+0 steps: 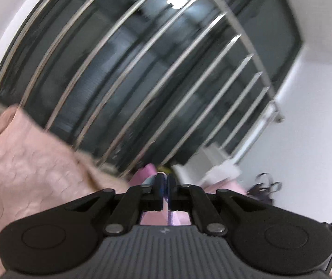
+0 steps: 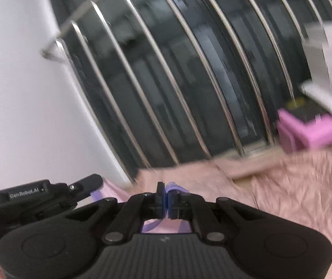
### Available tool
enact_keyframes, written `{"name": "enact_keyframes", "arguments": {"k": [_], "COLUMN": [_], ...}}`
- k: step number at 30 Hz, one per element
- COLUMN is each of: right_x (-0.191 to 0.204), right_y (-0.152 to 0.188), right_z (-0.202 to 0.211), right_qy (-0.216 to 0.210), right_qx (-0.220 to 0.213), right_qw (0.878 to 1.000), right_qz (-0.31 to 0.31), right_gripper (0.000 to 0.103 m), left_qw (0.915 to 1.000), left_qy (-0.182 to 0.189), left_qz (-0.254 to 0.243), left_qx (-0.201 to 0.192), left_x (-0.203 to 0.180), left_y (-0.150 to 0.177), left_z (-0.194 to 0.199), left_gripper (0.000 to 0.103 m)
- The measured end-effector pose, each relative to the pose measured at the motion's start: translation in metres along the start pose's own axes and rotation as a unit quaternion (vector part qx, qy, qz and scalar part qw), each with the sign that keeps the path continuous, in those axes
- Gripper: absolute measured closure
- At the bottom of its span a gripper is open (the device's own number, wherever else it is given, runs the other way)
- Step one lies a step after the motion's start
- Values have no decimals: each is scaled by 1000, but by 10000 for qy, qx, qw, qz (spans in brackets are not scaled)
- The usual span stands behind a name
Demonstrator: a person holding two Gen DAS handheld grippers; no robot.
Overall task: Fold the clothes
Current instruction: 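Lift the pink-and-blue garment high with both grippers to let it unfold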
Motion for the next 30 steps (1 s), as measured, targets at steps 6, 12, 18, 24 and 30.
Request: {"name": "enact_keyframes", "arguments": {"k": [6, 12, 18, 24, 30], "right_x": [81, 136, 181, 177, 111], "right_y": [-38, -65, -87, -104, -93], "right_z": [81, 134, 183, 131, -5], "right_qy": [-121, 326, 453, 761, 1152], "right_qx": [-617, -1048, -1415, -1008, -100], "right_qw": [9957, 9855, 9749, 9784, 9849], "right_qz": [687, 1292, 1657, 1638, 1288], "right_gripper": [101, 101, 101, 101, 101], "left_qw": [9963, 9913, 9820, 9842, 9880], "left_qy": [51, 104, -91, -570, -1199], "left_qz": [-664, -876, -1313, -1211, -847], "left_qx": [-548, -975, -1357, -1155, -471], "left_x": [-66, -104, -141, -106, -15], "left_y": [-13, -40, -65, -84, -86], "left_z": [75, 134, 181, 142, 48], "left_gripper": [101, 101, 101, 101, 101]}}
Point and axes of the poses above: each gripper's, at about its wrist camera, not at the fingertips, and z roughly against the way its jaws point, x to its left, y to its underside, the point moved 8 cm from there along -z, roughly the way its jaws point, and after that the axes turned 14 degrees about x, right-handed, at the moved point
